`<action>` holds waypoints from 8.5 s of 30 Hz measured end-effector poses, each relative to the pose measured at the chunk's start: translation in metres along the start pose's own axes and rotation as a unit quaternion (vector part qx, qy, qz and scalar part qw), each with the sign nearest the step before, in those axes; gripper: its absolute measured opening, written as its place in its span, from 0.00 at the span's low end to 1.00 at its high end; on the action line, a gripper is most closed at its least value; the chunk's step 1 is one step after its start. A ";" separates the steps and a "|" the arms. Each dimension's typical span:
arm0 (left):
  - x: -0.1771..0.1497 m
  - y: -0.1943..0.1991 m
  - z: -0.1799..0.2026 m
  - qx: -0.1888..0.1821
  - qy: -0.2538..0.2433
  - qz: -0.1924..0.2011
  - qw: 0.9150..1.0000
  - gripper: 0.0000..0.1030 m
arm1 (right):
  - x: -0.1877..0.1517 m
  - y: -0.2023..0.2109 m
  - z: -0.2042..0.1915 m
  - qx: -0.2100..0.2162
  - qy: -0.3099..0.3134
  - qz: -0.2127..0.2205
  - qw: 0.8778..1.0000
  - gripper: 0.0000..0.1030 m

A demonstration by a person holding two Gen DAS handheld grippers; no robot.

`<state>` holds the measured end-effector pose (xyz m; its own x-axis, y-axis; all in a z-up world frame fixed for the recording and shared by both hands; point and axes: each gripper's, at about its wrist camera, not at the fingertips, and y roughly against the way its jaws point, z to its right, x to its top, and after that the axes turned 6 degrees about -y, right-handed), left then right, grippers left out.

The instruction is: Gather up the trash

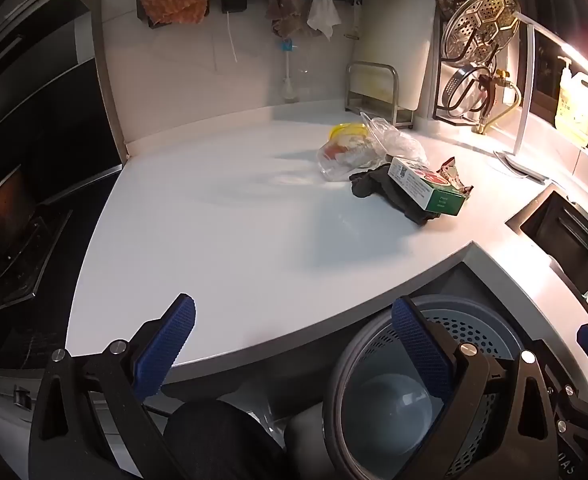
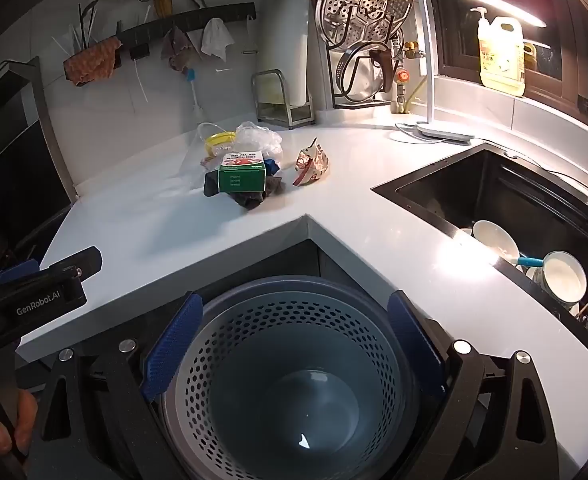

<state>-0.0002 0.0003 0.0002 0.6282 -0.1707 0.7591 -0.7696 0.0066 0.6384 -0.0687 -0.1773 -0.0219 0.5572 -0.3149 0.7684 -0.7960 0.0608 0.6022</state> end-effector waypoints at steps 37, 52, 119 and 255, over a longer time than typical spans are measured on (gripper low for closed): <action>-0.014 0.014 -0.002 -0.004 -0.010 -0.003 1.000 0.94 | -0.006 0.020 -0.009 0.001 0.001 0.006 1.000 0.87; -0.022 0.021 -0.003 -0.004 -0.013 -0.003 1.000 0.94 | -0.009 0.028 -0.009 0.001 0.002 0.015 1.000 0.87; 0.041 -0.041 0.004 -0.002 -0.003 0.016 1.000 0.94 | 0.077 -0.068 0.028 -0.007 0.014 0.008 1.000 0.87; 0.087 -0.073 0.080 -0.028 -0.001 -0.026 0.999 0.32 | 0.166 -0.147 0.099 0.033 -0.042 -0.025 0.998 0.27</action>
<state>0.1018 -0.0938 0.0093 0.6663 -0.1747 0.7249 -0.7289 0.0524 0.6826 0.1176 -0.3328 -0.0045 0.5772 -0.3945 0.7150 -0.7831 -0.0190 0.6216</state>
